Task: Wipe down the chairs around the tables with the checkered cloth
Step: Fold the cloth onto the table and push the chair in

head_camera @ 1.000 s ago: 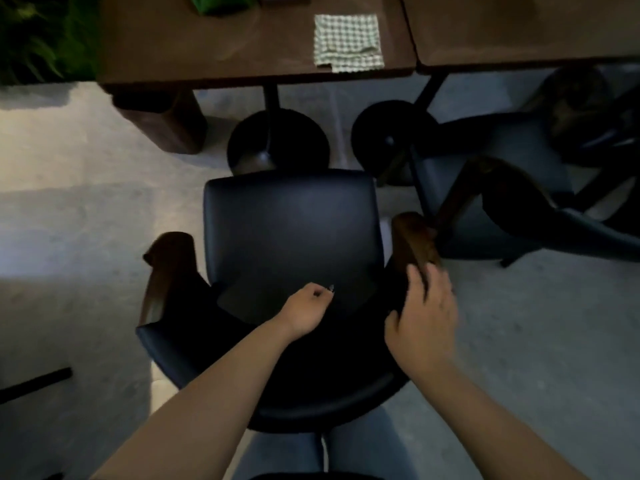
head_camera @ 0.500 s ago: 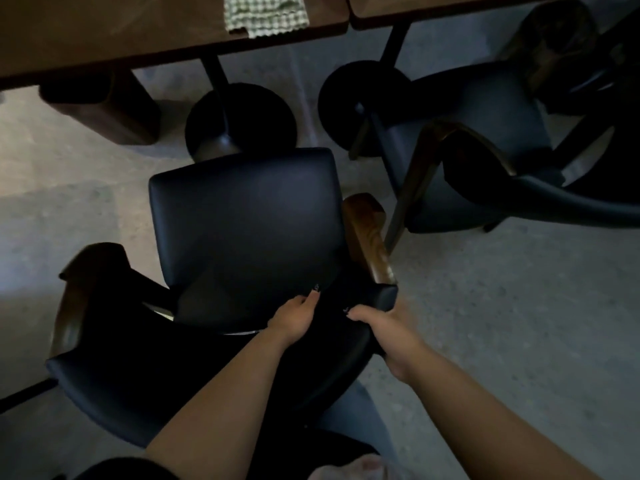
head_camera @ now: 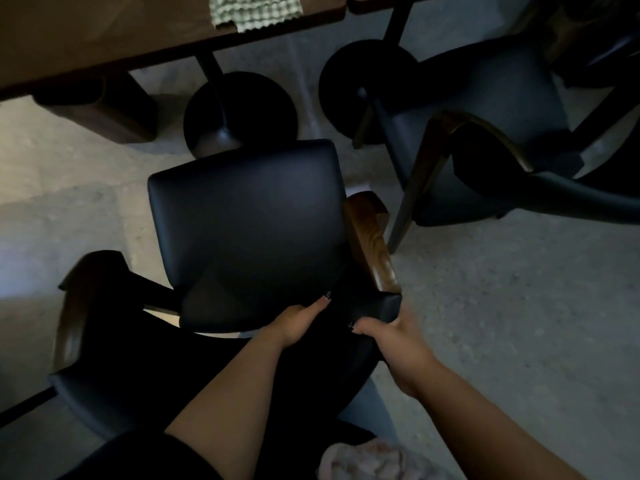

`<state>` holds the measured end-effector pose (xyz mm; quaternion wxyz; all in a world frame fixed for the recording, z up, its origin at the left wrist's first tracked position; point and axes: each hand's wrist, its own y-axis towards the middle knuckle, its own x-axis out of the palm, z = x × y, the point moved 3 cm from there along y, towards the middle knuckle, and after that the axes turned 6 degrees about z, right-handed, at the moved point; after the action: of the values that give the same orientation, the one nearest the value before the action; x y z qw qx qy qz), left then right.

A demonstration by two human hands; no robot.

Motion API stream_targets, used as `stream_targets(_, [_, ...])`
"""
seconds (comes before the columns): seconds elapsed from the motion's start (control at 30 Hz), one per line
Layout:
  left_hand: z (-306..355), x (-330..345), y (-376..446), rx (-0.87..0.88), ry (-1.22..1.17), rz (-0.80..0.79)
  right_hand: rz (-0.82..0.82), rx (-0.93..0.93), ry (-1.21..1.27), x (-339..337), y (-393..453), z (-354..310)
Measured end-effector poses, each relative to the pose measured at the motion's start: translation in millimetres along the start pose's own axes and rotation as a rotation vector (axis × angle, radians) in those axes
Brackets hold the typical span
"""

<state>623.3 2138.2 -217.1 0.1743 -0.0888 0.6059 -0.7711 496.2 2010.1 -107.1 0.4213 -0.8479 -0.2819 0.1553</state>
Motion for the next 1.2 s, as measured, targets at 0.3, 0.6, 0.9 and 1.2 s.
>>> stream_targets(0.3, [32,-41,11,0.121,-0.009,0.146,-0.001,0.014,0.069,23,15,-33])
stream_targets(0.6, [68,-57,13,0.152,0.028,0.159,0.002,0.002,0.098,26,31,-59])
stream_targets(0.9, [82,-66,25,0.168,-0.023,0.190,-0.012,-0.029,0.047,31,49,-81])
stream_targets(1.2, [89,-72,40,0.169,-0.063,0.209,-0.001,-0.042,0.010,38,66,-89])
